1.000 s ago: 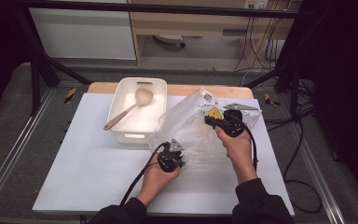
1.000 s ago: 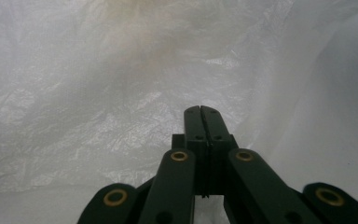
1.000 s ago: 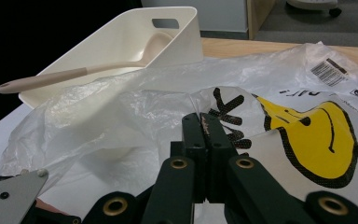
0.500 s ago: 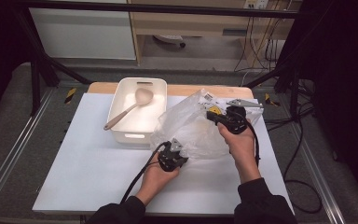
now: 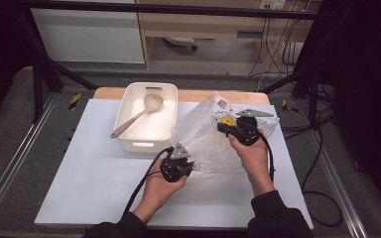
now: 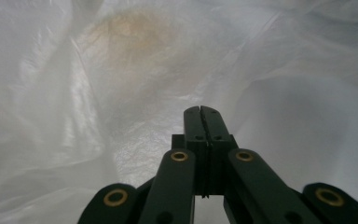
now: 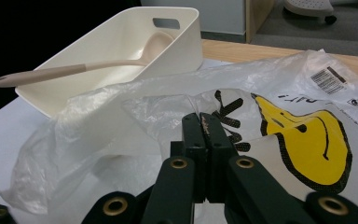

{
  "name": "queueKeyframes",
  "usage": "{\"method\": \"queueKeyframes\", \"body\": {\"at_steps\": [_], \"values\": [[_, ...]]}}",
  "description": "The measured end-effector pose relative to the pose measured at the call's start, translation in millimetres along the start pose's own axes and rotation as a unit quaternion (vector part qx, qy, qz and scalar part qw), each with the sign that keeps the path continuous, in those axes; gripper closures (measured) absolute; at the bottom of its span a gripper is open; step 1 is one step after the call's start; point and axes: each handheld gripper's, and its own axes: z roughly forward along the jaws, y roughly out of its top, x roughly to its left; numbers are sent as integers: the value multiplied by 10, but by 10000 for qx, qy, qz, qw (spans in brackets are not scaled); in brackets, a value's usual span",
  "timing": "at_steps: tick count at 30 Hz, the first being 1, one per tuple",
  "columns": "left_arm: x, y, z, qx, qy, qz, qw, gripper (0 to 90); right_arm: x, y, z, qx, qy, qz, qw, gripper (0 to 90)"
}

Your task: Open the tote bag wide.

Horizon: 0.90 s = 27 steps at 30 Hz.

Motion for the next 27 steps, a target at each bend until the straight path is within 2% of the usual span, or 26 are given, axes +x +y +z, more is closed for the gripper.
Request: {"method": "queueKeyframes", "body": {"at_steps": [3, 7, 12, 16, 20, 25, 27], "values": [[-13, 82, -166, -61, -1, -6, 10000, 900, 16, -13, 6, 42, 9, -24, 10000, 900], [59, 202, -370, -151, -57, -180, 9997, 900, 28, -30, 17, 79, 21, -54, 10000, 900], [203, 344, -592, -194, 242, -115, 9995, 900, 42, -41, 19, 111, 44, -54, 9999, 900], [338, 435, -742, -222, 557, -231, 9979, 755, 48, -45, 19, 132, 60, -91, 9999, 900], [457, 505, -869, -256, 813, -242, 9961, 580, 51, -48, 20, 155, 68, -127, 9998, 900], [642, 559, -977, -266, 1174, -251, 9924, 373, 63, -39, 7, 121, 77, -109, 9998, 900], [723, 570, -1021, -307, 1276, -271, 9910, 330, 66, -32, -3, 117, 81, -119, 9998, 900]]}}
